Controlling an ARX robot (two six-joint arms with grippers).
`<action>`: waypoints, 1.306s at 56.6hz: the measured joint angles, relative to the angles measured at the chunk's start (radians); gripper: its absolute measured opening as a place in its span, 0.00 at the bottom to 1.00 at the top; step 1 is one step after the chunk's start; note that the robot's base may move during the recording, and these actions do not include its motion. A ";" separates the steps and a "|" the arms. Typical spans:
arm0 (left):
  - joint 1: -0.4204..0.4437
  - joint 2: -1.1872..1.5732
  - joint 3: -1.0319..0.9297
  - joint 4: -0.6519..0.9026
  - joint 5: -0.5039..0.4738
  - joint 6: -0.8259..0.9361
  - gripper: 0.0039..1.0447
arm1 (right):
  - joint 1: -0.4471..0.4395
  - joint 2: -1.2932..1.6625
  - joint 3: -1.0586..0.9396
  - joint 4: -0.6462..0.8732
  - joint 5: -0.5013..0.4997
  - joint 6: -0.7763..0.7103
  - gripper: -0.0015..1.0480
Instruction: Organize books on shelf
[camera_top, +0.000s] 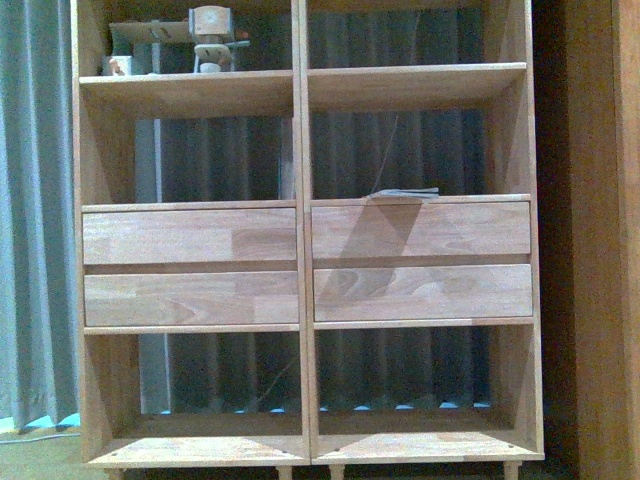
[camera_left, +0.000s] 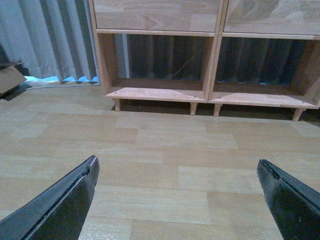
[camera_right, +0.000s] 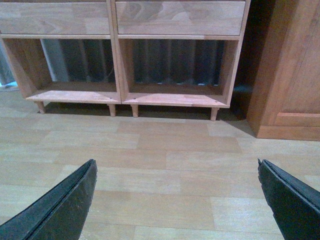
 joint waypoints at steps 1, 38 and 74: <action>0.000 0.000 0.000 0.000 0.000 0.000 0.93 | 0.000 0.000 0.000 0.000 0.000 0.000 0.93; 0.000 0.000 0.000 0.000 0.000 0.000 0.93 | 0.000 0.000 0.000 0.000 0.000 0.000 0.93; 0.000 -0.001 0.000 0.000 -0.001 0.000 0.93 | 0.000 0.000 0.000 0.000 0.000 0.000 0.93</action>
